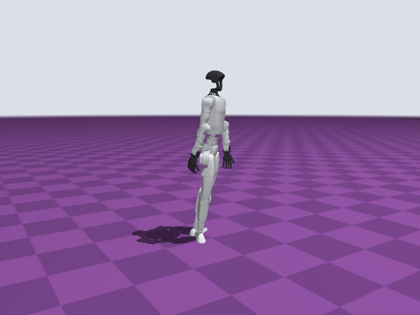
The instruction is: In place motions
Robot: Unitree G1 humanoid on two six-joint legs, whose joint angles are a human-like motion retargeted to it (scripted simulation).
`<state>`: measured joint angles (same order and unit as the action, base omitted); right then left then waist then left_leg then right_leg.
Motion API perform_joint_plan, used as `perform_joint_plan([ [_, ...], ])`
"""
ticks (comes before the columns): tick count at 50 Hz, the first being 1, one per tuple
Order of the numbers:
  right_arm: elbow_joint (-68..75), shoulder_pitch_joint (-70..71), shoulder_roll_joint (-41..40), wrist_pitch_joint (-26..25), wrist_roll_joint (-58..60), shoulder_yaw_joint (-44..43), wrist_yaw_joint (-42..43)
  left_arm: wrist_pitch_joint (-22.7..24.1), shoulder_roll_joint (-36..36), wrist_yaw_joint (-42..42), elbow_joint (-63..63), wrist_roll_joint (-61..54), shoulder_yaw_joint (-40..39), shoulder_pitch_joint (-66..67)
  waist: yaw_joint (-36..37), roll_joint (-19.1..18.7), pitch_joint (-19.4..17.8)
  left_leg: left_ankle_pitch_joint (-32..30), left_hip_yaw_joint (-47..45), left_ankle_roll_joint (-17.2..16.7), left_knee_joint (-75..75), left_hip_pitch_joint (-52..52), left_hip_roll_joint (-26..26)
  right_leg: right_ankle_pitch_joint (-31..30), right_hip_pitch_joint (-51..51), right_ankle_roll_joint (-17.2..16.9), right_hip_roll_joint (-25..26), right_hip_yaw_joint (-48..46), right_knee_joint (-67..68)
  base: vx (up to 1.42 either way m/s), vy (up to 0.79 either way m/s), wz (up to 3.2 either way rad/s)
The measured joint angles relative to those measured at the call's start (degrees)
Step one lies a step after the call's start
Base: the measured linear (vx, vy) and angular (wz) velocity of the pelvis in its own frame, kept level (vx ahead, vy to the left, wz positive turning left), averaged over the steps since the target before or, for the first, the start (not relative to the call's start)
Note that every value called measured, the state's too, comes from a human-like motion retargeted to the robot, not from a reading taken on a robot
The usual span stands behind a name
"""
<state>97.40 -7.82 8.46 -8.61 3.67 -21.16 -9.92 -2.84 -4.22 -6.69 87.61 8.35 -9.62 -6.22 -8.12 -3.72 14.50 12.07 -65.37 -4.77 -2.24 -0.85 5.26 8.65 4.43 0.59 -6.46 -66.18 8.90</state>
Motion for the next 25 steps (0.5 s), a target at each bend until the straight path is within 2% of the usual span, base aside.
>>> perform_joint_plan([
  [6, -3.2, 4.3, -1.6, 0.9, 2.9, 2.3, -1.3, 0.1, 2.1, -3.0, 3.4, 0.5, 2.2, 1.4, -3.8, -3.3, 2.6, 0.0, -3.9, -1.5, 0.3, 0.1, 0.1, 0.2, 3.1, 0.0, 1.5, 5.7, -0.7, -0.17, 0.30, -0.93],
  [12, -10.2, 8.1, -3.2, 1.8, 5.6, 6.3, -2.6, -0.9, 2.3, -2.0, 4.7, 3.9, 3.6, 0.0, -7.5, -6.8, 2.4, -1.9, -8.0, -3.3, 0.6, -0.8, 0.6, 0.1, 5.6, 0.7, 2.9, 11.3, -1.4, -0.21, 0.25, -0.83],
  [15, -12.7, 9.3, -3.6, 2.2, 6.3, 8.0, -2.8, -0.6, 2.1, -2.4, 3.3, 4.6, 3.7, -0.1, -8.8, -7.5, 1.7, -3.0, -6.3, -3.4, -0.2, -1.8, 1.2, -0.2, 6.3, 1.4, 3.1, 13.4, -1.9, -0.16, 0.18, -0.73],
  [18, -13.8, 9.9, -3.4, 2.3, 7.6, 9.7, -3.8, -0.2, 1.5, -2.4, 2.0, 4.8, 2.9, 0.7, -6.1, -6.0, 1.8, -5.2, -1.8, -4.1, -2.3, -3.2, 1.8, 0.2, 7.8, 2.0, 2.4, 19.6, -0.4, -0.10, 0.16, -1.53],
  [22, -13.6, 10.6, -3.1, 2.0, 10.4, 11.6, -4.6, 0.3, 0.9, -0.8, 2.4, 3.3, 1.2, 3.1, -3.8, -3.2, 2.4, -9.1, 2.5, -1.8, -5.3, -5.5, 1.1, 0.5, 9.5, 2.5, 0.9, 26.4, 1.4, -0.07, 0.17, -1.66],
  [25, -13.4, 11.0, -3.0, 2.1, 11.9, 13.5, -4.9, 0.1, 0.3, 0.5, 3.9, 1.8, -0.4, 4.6, -3.2, 0.0, 1.5, -12.7, 9.0, 4.0, -11.4, -6.1, 1.1, 0.1, 9.7, 2.6, -1.8, 31.7, 2.4, -0.02, 0.11, -1.77],
])
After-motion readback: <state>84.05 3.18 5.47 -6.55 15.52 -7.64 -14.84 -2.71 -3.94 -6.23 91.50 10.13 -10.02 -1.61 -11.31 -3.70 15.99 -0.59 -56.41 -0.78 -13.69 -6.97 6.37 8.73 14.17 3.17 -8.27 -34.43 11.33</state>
